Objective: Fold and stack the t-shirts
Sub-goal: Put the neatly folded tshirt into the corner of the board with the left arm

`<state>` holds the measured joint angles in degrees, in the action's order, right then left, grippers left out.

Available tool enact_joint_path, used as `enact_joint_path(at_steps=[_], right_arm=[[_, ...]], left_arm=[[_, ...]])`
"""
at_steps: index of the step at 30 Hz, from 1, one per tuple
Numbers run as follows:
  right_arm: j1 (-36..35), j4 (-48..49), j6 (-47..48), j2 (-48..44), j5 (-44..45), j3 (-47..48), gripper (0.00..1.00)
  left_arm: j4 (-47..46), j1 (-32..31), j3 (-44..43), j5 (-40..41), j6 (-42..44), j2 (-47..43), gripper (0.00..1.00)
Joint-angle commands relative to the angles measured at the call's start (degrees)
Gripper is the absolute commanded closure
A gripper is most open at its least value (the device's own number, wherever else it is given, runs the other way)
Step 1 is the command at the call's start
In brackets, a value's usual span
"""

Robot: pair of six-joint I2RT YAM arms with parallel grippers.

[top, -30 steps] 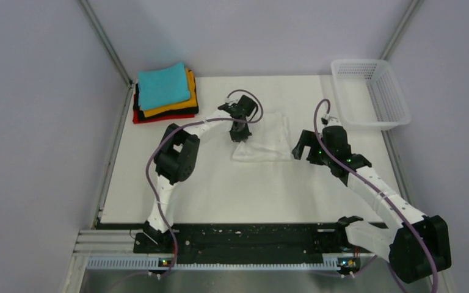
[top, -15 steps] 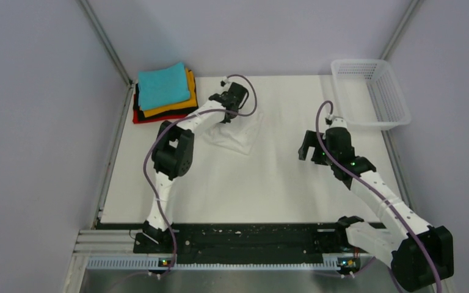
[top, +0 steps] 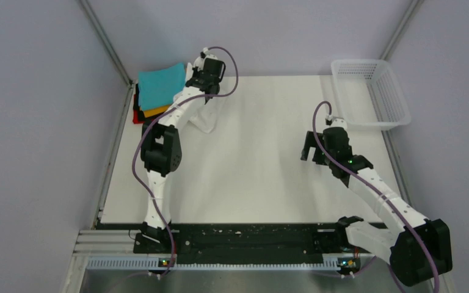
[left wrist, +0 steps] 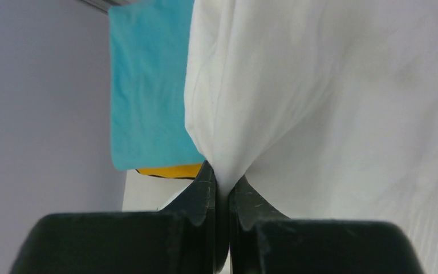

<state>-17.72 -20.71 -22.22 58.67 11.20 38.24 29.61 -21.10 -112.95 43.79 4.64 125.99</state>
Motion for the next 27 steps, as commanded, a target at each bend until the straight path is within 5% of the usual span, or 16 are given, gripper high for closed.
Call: enact_joint_path(at_steps=[1,13,27], right_arm=[[0.4,1.5,1.2,0.9,2.8,2.0,0.01],[0.4,3.3,1.9,3.6,4.5,3.5,0.01],[0.4,4.1,2.4,7.3,4.2,6.5,0.01]], left_arm=[[-7.0,0.8,-5.7,4.2,5.3,-3.1,1.0],[-8.1,4.4,-18.1,2.6,8.4,-3.3,1.0],[-5.1,12.3,-23.1,-13.9,-7.2,0.8,1.0]])
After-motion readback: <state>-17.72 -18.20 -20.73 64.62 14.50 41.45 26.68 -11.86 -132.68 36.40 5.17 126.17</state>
